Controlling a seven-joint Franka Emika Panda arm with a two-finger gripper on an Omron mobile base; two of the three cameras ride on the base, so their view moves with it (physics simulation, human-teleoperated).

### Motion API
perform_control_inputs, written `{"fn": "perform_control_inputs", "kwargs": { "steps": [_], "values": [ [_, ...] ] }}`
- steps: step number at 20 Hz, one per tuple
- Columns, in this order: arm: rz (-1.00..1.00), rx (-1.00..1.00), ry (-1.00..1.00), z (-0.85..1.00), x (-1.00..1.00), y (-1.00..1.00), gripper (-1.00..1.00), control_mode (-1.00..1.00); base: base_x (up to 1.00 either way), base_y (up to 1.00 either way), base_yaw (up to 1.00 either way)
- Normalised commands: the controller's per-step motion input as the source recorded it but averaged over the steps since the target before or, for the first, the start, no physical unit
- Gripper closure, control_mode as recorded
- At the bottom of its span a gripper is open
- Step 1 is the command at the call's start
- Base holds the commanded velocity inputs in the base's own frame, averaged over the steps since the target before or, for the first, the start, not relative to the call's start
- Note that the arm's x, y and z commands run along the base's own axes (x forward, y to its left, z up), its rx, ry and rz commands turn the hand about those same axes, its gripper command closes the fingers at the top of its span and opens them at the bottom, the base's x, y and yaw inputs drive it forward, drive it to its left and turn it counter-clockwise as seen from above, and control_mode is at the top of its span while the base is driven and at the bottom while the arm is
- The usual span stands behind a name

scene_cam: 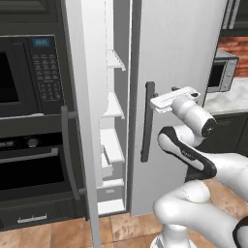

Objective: There's a fish in the fridge that needs to be moved to the freezer for freezing. Pick up the fish from the fridge, place it on any shelf in the freezer, and close the fridge and freezer doors when done.

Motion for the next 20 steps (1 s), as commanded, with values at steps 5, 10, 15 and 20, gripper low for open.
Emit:
{"fn": "perform_control_inputs", "kwargs": {
  "steps": [5, 10, 15, 20],
  "values": [
    [-0.16, 0.01, 0.29, 0.64, -0.78, 0.03, -1.0, -1.0, 0.0, 0.0, 0.0],
    [-0.08, 0.08, 0.08, -0.3, -0.76, 0.07, -1.0, -1.0, 0.0, 0.0, 0.0],
    [-0.01, 0.18, 0.0, -0.54, -0.17, 0.55, -1.0, -1.0, 0.0, 0.0, 0.0],
    [-0.01, 0.25, -0.06, -0.54, -0.2, 0.6, -1.0, -1.0, 0.0, 0.0, 0.0]
  ]
}}
